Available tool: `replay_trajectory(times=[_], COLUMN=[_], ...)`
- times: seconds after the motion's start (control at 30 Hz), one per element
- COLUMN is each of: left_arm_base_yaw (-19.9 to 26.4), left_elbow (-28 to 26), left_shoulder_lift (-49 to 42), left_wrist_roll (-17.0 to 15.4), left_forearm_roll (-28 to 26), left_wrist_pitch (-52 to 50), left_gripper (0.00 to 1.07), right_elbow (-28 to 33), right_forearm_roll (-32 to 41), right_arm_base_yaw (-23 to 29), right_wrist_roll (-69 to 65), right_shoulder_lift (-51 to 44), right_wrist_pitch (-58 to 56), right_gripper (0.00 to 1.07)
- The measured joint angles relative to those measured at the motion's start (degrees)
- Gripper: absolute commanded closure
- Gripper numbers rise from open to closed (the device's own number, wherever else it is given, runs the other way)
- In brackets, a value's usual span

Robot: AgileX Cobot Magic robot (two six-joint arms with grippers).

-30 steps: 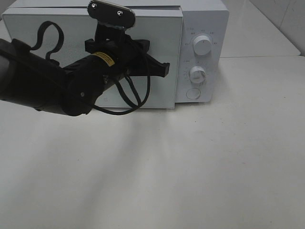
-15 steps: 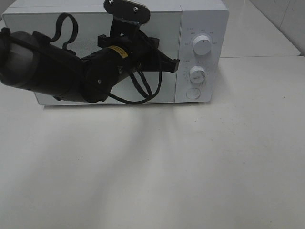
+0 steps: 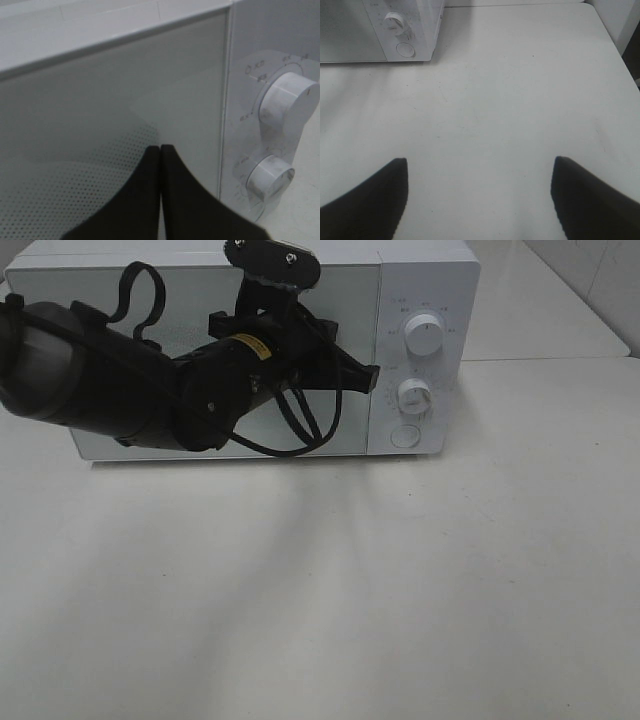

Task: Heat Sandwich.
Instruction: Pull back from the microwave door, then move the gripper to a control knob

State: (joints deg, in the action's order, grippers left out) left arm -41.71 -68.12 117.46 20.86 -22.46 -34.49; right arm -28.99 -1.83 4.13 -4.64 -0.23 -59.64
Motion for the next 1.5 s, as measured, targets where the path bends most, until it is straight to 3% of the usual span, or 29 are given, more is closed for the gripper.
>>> replay_trajectory(times=[0.27, 0.47, 0.57, 0.63, 0.67, 0.7, 0.73, 0.77, 0.8, 0.83, 1.03, 1.23, 1.5], left_arm_base_yaw=[0.8, 1.3, 0.7, 0.0, -0.2, -0.5, -0.5, -0.7, -0.8, -0.9, -0.9, -0.6, 5.7], left_elbow=[4.4, 11.9, 14.1, 16.8, 17.6, 18.2, 18.2, 18.9, 19.8, 20.1, 20.3, 20.3, 20.3], left_shoulder_lift=[-2.5, -7.9, -9.9, -12.7, -13.6, -14.4, -14.4, -15.2, -16.8, -17.4, -19.8, -23.4, -28.2], left_wrist_roll=[0.1, -0.1, -0.1, -0.1, -0.1, -0.1, -0.1, -0.2, -0.3, -0.5, -0.3, 0.5, 0.6], left_forearm_roll=[-1.4, -4.5, -4.5, -4.5, -4.5, -4.6, -4.6, -4.6, -5.4, -6.1, -6.7, -4.3, -3.6], left_wrist_pitch=[-1.5, -1.8, -0.3, 3.8, 5.7, 7.4, 7.4, 9.4, 12.9, 14.8, 25.6, 44.0, 63.0], left_gripper=[1.06, 1.06, 0.97, 0.8, 0.56, 0.44, 0.44, 0.28, 0.04, 0.01, 0.03, 0.03, 0.03], right_elbow=[0.0, 0.0, 0.0, 0.0, 0.0, 0.0, 0.0, 0.0, 0.0, 0.0, 0.0, 0.0, 0.0], right_forearm_roll=[0.0, 0.0, 0.0, 0.0, 0.0, 0.0, 0.0, 0.0, 0.0, 0.0, 0.0, 0.0, 0.0], right_arm_base_yaw=[0.0, 0.0, 0.0, 0.0, 0.0, 0.0, 0.0, 0.0, 0.0, 0.0, 0.0, 0.0, 0.0], right_wrist_roll=[0.0, 0.0, 0.0, 0.0, 0.0, 0.0, 0.0, 0.0, 0.0, 0.0, 0.0, 0.0, 0.0], right_shoulder_lift=[0.0, 0.0, 0.0, 0.0, 0.0, 0.0, 0.0, 0.0, 0.0, 0.0, 0.0, 0.0, 0.0], right_wrist_pitch=[0.0, 0.0, 0.0, 0.0, 0.0, 0.0, 0.0, 0.0, 0.0, 0.0, 0.0, 0.0, 0.0], right_gripper=[0.31, 0.31, 0.31, 0.31, 0.31, 0.31, 0.31, 0.31, 0.31, 0.31, 0.31, 0.31, 0.31])
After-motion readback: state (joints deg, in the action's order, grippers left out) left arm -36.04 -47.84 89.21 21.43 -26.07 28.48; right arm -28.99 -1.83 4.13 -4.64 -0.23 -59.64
